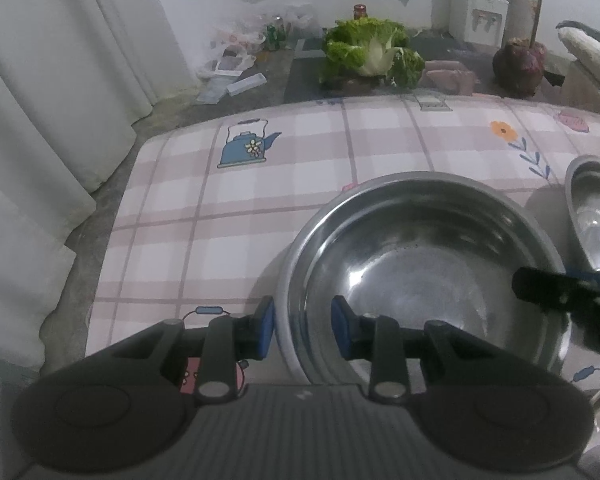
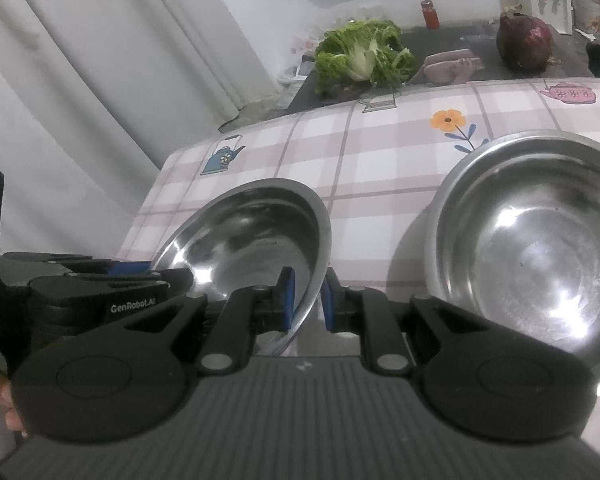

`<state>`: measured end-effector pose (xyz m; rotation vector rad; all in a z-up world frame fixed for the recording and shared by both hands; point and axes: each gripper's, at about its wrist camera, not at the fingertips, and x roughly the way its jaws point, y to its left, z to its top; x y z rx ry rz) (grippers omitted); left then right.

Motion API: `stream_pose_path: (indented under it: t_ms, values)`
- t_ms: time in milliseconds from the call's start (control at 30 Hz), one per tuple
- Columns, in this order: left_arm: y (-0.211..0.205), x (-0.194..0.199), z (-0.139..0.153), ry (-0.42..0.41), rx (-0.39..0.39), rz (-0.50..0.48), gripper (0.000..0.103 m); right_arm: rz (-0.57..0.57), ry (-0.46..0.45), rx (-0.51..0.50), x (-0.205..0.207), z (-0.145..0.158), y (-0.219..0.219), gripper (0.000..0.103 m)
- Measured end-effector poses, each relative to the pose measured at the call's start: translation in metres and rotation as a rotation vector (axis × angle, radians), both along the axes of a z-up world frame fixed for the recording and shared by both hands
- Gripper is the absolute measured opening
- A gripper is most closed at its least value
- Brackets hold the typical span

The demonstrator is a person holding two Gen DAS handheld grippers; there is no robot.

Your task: Organize plates and bowls

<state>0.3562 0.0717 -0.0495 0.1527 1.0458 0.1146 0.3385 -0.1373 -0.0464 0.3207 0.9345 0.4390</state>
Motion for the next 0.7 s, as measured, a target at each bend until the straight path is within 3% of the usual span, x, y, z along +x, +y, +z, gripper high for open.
stream_pose_path:
  t_ms: [400,700]
  values:
    - [-0.027,-0.009,0.039,-0.064,-0.013,-0.040,0.032,-0.043,-0.034,0.065,-0.011,0.029,-0.031,0.014]
    - [-0.099,0.005,0.055,-0.086,-0.063,-0.152,0.032,-0.144,-0.102,0.056,-0.021,0.056,-0.108,0.014]
